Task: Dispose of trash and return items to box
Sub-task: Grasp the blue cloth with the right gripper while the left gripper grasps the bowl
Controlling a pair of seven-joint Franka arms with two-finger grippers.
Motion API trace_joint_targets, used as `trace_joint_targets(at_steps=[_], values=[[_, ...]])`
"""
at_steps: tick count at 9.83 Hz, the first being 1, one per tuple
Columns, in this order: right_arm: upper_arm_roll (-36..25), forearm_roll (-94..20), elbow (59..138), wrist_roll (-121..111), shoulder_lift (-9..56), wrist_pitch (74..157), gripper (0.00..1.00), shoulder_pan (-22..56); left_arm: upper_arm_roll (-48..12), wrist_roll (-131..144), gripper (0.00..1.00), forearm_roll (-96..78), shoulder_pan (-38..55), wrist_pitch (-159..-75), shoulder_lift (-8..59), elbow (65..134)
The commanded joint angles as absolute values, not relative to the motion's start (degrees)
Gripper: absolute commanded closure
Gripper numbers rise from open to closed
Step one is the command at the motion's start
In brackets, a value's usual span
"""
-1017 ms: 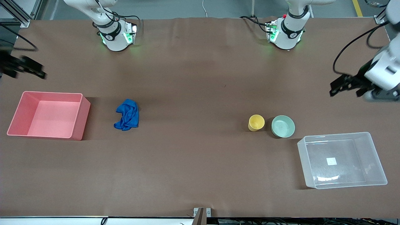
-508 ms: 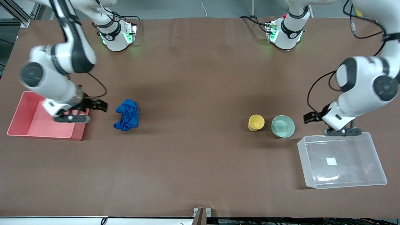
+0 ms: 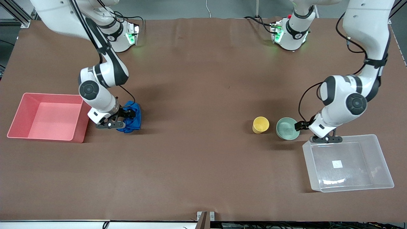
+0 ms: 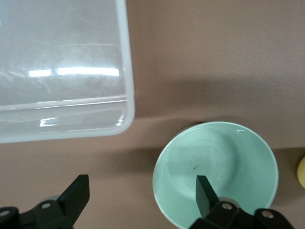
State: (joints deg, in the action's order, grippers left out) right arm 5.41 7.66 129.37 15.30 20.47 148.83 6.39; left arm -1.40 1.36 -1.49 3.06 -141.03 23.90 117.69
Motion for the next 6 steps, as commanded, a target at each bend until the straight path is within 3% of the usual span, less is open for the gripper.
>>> trace_joint_targets(at_steps=[1,2,3,4,5,6], values=[[5.5,9.1,131.8,21.1,21.6,154.2,0.0,6.6,-2.5,1.9,0.05,-1.3,3.0,-146.5,27.2,120.6],[5.5,9.2,132.0,21.3,21.7,154.2,0.08,6.6,-2.5,1.8,0.12,-1.3,2.9,-147.9,27.7,121.5],[5.5,9.3,132.1,21.3,22.1,154.2,0.45,7.0,-2.5,1.8,0.33,-1.3,2.8,-148.4,27.8,122.2],[5.6,9.3,132.4,21.6,22.1,154.2,0.8,7.1,-2.5,1.8,0.67,-1.3,2.8,-148.4,27.7,122.3],[5.6,9.3,132.1,26.2,22.5,154.2,0.98,7.2,-2.5,1.7,0.85,-1.3,2.9,-148.4,27.5,122.3],[5.6,9.5,131.7,27.6,22.7,153.8,1.0,8.2,-2.6,1.3,0.89,-1.3,3.0,-148.4,27.2,122.3]])
